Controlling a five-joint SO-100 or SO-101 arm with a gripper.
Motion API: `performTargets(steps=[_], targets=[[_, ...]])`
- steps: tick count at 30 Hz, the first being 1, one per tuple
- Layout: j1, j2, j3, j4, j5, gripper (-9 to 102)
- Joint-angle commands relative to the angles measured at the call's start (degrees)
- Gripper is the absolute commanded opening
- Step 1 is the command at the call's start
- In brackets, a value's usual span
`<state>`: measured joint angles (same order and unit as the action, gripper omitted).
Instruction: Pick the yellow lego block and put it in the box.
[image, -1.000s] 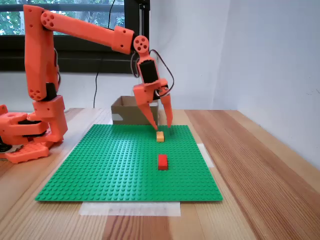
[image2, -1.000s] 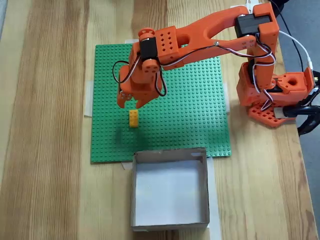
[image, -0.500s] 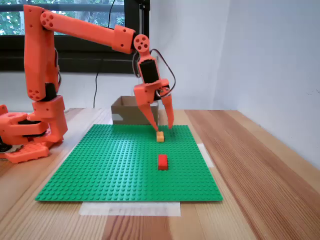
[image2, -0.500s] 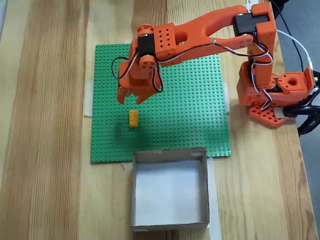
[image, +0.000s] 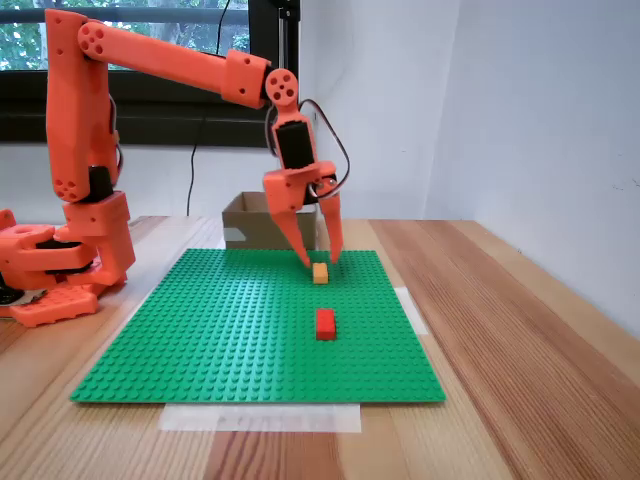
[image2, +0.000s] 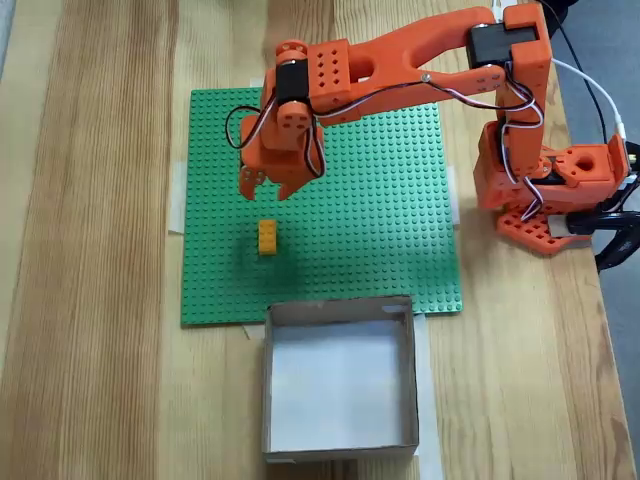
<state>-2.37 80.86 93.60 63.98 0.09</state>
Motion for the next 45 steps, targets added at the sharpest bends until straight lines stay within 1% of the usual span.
performTargets(steps=[1,14,20,40,45], targets=[[0.4,0.7,0.0,0.4,-0.4,14],[-0.4,0.9,2.0,1.6,-0.4,15],[-2.2,1.0,1.8,1.7,1.6,17],[-4.7,-0.1,2.0,-1.8,3.5,18],[-4.9,-2.5,-0.2,-2.3,3.6,18]])
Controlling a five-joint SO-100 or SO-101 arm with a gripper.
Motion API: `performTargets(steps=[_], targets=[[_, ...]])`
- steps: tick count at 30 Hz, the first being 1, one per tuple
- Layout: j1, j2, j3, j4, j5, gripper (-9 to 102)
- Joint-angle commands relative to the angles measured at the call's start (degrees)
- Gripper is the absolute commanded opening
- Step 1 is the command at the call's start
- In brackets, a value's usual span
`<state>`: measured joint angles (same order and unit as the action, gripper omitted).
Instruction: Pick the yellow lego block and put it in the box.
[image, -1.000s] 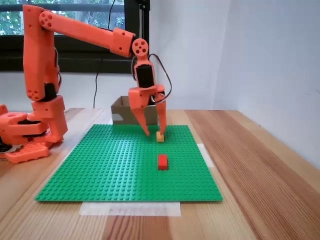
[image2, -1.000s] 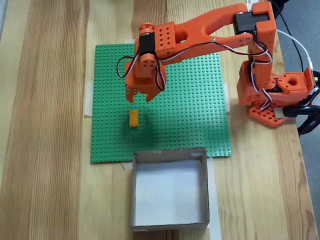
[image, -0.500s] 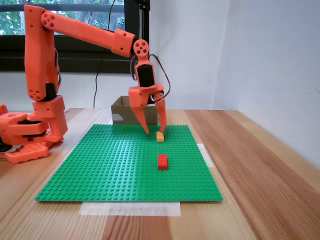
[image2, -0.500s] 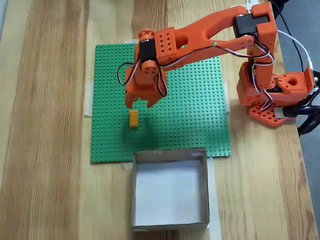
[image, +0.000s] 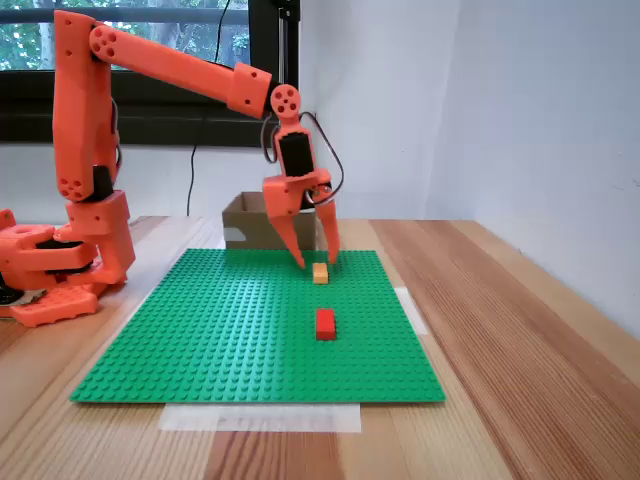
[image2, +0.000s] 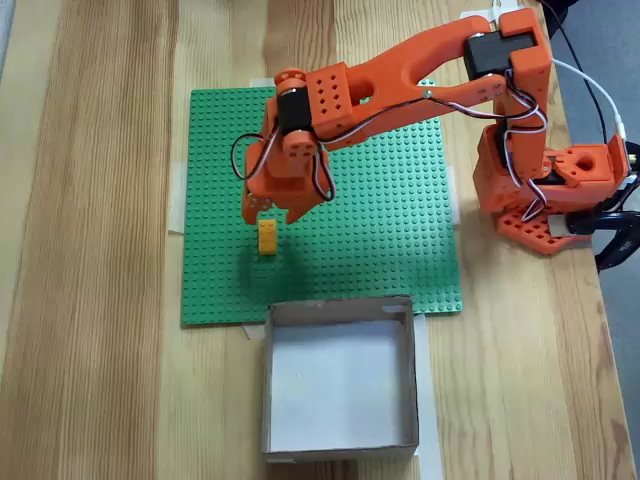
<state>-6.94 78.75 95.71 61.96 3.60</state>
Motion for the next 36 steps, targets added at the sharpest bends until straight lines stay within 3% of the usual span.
performTargets(steps=[1,36], targets=[[-0.4,-0.9,-2.8,-0.2,0.1,18],[-0.6,-9.3,-9.1,-0.4,-0.5,17]])
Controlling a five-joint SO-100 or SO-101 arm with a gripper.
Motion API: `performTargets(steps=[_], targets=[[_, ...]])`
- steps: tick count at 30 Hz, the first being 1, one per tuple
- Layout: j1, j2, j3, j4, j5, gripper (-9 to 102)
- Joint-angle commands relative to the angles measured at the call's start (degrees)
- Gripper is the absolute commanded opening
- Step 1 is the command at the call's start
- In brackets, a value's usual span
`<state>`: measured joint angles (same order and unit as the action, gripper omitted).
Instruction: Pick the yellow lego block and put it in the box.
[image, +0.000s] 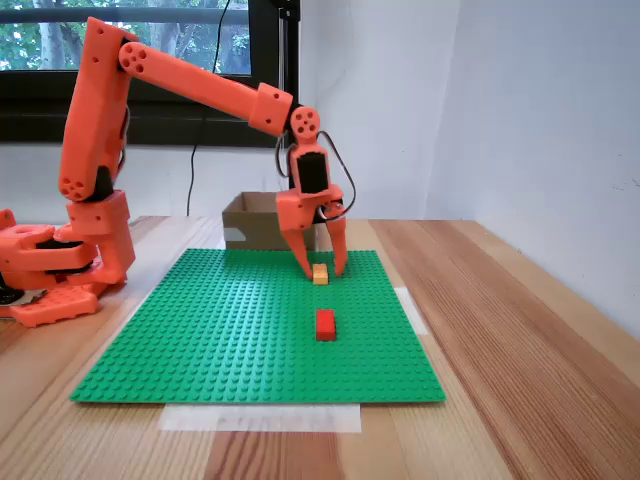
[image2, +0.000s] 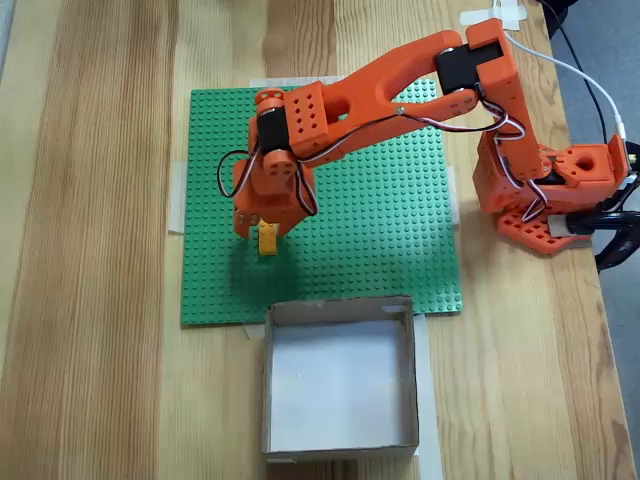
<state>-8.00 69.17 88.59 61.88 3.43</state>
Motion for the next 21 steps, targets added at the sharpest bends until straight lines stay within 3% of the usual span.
performTargets(steps=[1,21], targets=[[0.4,0.3,-1.9,-0.1,-0.4,17],[1.4,0.1,-1.4,0.0,-1.3,17]])
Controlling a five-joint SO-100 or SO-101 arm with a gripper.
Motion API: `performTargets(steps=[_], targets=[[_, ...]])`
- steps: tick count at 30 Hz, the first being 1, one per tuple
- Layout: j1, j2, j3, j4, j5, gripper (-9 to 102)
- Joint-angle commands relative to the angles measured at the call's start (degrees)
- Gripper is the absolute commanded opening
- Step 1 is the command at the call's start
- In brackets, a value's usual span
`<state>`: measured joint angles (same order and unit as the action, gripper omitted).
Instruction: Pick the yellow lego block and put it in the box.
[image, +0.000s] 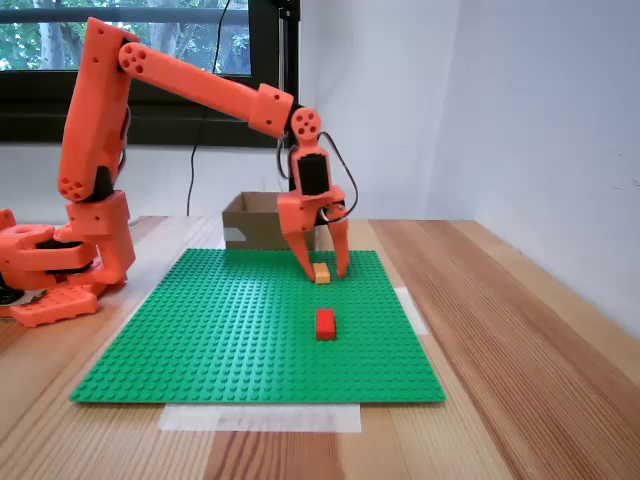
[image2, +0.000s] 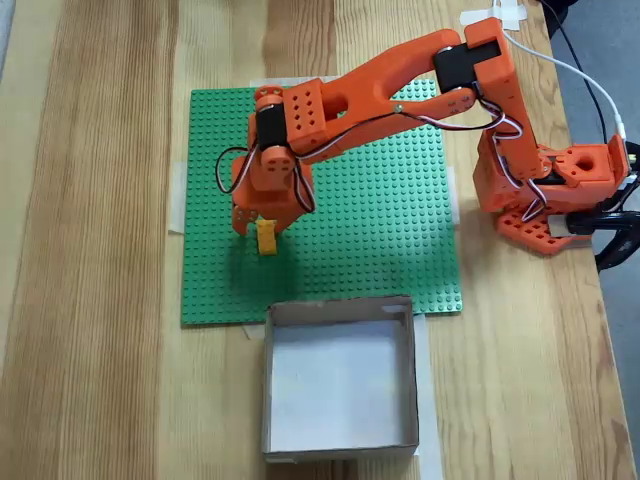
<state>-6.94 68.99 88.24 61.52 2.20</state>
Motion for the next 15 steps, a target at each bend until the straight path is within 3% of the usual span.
performTargets(steps=[1,15], targets=[[0.4,0.3,-1.1,0.4,-0.1,17],[0.4,0.4,-1.4,0.8,-0.3,11]])
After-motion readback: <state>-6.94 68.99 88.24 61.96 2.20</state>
